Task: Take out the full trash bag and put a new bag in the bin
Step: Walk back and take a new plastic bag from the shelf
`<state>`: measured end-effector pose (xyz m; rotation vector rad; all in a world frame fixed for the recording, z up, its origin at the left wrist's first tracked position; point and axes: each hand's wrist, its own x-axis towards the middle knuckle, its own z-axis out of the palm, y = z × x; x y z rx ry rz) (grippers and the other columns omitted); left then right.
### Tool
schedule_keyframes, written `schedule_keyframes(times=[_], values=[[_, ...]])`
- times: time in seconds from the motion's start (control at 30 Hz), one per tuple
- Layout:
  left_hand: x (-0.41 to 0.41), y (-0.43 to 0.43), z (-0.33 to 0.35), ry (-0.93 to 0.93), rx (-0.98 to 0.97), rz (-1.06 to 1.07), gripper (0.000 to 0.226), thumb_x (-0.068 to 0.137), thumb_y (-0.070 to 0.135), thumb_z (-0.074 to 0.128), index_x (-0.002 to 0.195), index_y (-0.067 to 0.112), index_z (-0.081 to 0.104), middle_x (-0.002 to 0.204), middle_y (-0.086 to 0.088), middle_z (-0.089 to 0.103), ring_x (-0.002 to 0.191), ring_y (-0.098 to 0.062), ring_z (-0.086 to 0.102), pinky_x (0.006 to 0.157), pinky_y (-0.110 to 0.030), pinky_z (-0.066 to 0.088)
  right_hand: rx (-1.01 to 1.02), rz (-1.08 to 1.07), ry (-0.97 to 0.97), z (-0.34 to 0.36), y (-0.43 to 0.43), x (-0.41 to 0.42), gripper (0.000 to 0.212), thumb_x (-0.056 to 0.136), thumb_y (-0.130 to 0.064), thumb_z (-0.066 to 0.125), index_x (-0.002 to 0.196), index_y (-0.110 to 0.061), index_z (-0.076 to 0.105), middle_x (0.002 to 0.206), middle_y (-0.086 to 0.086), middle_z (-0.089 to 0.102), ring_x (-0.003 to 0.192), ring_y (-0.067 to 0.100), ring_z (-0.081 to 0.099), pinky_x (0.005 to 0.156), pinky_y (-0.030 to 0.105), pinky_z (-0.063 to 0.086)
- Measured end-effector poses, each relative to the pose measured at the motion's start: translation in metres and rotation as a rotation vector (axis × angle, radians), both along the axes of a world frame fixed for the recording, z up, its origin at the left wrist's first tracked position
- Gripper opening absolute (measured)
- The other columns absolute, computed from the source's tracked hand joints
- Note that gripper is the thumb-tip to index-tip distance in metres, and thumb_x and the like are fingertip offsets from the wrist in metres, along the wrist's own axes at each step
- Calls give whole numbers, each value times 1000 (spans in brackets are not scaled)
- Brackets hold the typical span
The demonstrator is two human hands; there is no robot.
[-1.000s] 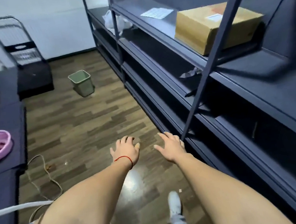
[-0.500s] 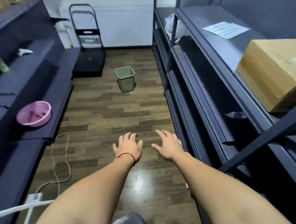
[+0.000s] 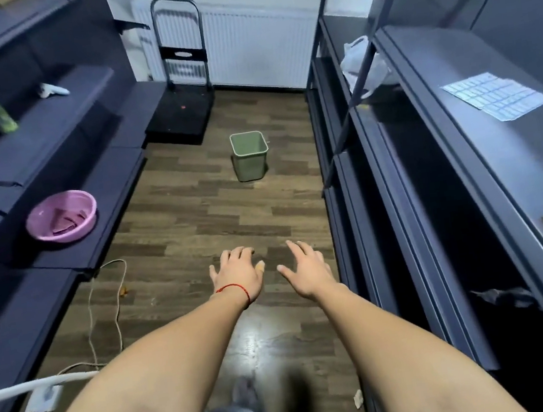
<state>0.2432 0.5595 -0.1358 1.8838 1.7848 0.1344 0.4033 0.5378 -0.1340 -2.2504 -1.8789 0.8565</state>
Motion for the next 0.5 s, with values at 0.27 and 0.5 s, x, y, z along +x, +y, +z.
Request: schedule_keyframes(times=[0.27,0.5], values=[[-7,114,4,13,26,-43,41,95,37,42,135,27,43,147,7,39,139,-19,25,113,-60,20,11,-16,10,9,109,-9,69,94,-53,46,153,-31,17,162,1,14,144,30,21,114,47,25],[3,213,-7,45,-3,-34,43,95,40,42,136,28,42,148,7,38,140,-19,23,113,-60,20,2,12,-10,2,211,8,69,94,-53,46,152,-26,21,162,4,15,145,29,18,115,44,22]])
